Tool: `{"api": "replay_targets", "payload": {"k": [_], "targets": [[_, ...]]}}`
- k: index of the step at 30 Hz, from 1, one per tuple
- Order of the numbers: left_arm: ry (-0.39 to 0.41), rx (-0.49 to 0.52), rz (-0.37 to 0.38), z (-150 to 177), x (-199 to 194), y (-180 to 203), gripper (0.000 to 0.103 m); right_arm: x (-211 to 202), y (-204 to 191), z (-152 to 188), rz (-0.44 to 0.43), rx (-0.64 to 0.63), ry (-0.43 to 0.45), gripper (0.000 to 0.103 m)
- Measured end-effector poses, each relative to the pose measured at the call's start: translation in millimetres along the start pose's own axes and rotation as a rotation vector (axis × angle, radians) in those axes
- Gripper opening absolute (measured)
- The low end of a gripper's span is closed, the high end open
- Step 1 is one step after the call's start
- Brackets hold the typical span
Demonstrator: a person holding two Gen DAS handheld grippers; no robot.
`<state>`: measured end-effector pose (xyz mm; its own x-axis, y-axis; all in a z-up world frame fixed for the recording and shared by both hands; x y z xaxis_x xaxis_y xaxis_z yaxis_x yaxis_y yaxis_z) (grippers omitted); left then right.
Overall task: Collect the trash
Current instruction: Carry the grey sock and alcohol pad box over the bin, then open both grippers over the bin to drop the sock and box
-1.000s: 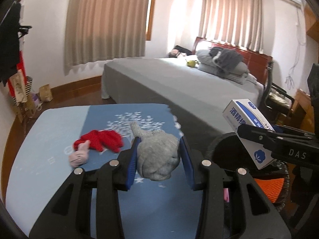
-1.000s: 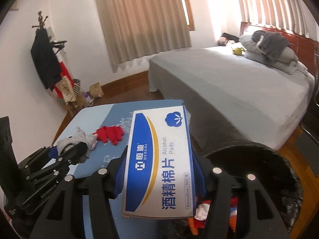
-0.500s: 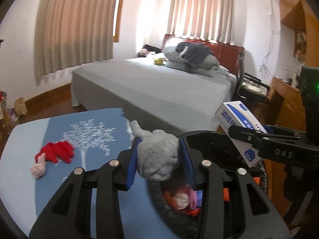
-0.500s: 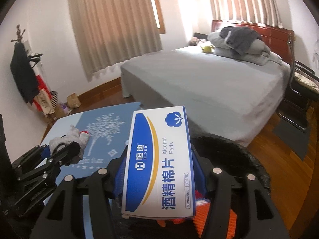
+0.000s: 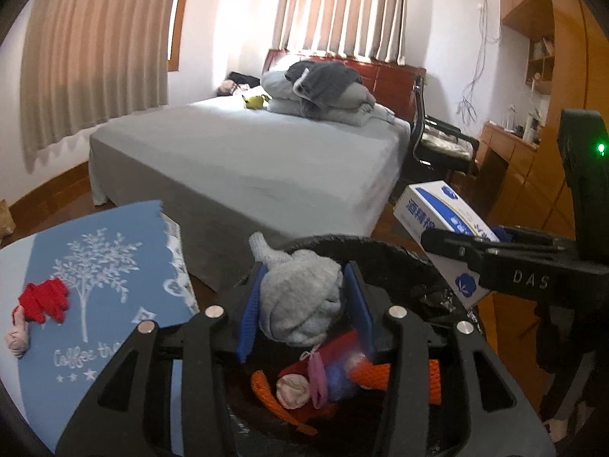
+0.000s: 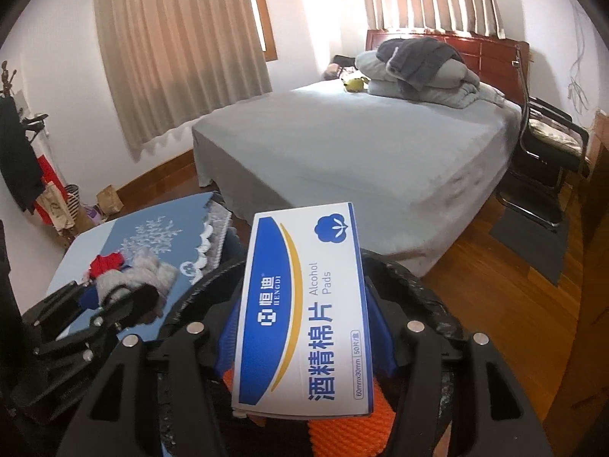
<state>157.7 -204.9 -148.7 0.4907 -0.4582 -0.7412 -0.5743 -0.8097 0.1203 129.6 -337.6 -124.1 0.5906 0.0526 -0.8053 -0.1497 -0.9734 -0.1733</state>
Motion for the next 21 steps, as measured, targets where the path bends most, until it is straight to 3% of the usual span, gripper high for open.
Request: {"api": "replay_targets", "payload": {"k": [3,6,14,21], "targets": [[-0.017,0.008,0.020,3,9,2,0.066,4,7,2,0.012,0.010,-0.005,0.066],[-0.028,0.013,0.012,7,13,1,0.069,6,13,2,0.017,0.017,-0.002,0.070],[-0.011,-0.046,-0.070,14,-3,-32,0.086,0,9,0,0.024,0.013,0.034,0.097],[0.019,-0.116,-0.166,22,-38,-76,0.091,-3,-14,-1,-0.012,0.002,0.058,0.097]]}}
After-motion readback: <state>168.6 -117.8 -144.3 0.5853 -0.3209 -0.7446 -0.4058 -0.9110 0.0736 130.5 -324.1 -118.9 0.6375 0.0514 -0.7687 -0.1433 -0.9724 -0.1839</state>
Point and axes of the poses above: each gripper's, at about its wrist camera, not at the fingertips, and x roughly the way its jaws point, y to its right, z to its underside, the point moved 6 cm from there along x, roughly the way its jaws point, and after that the axes turned 15 degrees about -y, right-handed, at the moved point
